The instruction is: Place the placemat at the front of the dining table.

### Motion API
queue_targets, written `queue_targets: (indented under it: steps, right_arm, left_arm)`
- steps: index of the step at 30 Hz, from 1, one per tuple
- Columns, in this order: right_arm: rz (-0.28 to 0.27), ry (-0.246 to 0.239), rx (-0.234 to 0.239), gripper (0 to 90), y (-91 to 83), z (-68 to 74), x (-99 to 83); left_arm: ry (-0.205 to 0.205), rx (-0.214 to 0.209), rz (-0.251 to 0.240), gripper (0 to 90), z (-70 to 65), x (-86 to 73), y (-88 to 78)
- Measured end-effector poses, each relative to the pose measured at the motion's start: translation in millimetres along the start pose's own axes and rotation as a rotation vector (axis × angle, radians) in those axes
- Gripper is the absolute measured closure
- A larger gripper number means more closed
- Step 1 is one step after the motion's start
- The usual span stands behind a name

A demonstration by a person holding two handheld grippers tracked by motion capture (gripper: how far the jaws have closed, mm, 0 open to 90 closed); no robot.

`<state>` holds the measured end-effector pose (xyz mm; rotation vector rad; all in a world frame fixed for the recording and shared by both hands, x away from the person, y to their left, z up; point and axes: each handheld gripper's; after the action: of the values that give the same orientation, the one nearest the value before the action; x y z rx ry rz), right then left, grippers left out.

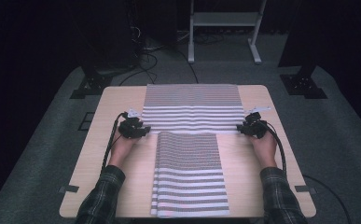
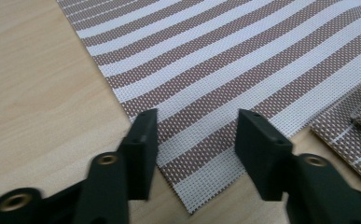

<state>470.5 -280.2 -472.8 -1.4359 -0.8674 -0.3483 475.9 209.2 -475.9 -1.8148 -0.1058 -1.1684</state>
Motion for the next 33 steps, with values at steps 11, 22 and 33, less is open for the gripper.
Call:
queue_targets:
  steps: [11, 22, 33]
  right_arm:
    - [0.007, 0.027, -0.018, 9.5, -10.7, -2.5, 3.3]
    - [-0.065, 0.012, -0.001, 8.4, -40.1, -0.9, 5.5]
    - [-0.126, 0.051, 0.01, 8.4, -84.1, -15.1, -20.6]
  left_arm:
    - [-0.075, -0.05, -0.026, 6.8, 7.4, 8.6, -15.6]
    - [-0.039, -0.058, -0.042, 0.0, -1.5, 12.2, -50.2]
    - [0.008, -0.076, -0.07, 0.0, -26.8, -4.1, -87.4]
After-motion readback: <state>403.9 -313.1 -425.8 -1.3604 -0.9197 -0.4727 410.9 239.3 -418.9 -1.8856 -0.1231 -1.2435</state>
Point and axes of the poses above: each handheld gripper's, and its own axes: y roughly forward along the jaws, x roughly out of its top, z roughly to its left, and after that the axes turned 9 degrees about -x, right-handed
